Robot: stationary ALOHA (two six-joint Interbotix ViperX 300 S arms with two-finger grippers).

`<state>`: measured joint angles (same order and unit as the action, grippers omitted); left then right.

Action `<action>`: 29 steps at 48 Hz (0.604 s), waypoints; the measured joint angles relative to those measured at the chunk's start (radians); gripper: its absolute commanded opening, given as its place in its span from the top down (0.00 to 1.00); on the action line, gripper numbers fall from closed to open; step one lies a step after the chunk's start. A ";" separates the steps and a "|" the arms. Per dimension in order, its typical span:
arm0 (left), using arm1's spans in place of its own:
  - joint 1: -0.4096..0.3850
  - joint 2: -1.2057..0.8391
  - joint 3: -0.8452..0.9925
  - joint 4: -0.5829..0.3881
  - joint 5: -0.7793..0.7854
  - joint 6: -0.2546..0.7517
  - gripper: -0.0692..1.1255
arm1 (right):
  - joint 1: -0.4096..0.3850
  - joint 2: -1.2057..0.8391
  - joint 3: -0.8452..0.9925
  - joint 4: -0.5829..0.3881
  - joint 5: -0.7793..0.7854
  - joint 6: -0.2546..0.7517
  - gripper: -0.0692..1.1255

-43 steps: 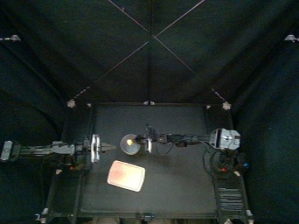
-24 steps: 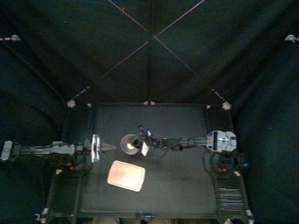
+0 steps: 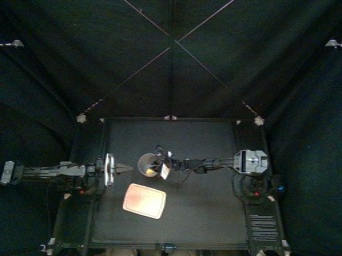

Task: Pick the chip then place it in the grey bowl
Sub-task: Drop chip in the grey bowl and return to neutral

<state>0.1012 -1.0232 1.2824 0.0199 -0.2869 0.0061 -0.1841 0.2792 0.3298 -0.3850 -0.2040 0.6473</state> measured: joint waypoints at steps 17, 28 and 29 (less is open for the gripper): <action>0.002 0.000 0.005 0.002 0.000 0.002 0.94 | -0.020 -0.295 0.305 -0.021 -0.267 0.000 0.35; 0.008 0.000 0.008 0.002 0.000 0.002 0.94 | -0.080 -0.537 0.538 -0.020 -0.331 0.000 0.35; 0.011 0.000 0.008 0.005 -0.002 0.003 0.94 | -0.084 -0.557 0.554 -0.018 -0.334 0.000 0.35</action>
<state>0.1120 -1.0232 1.2901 0.0245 -0.2884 0.0092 -0.2684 -0.2777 0.8836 -0.4034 -0.5384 0.6473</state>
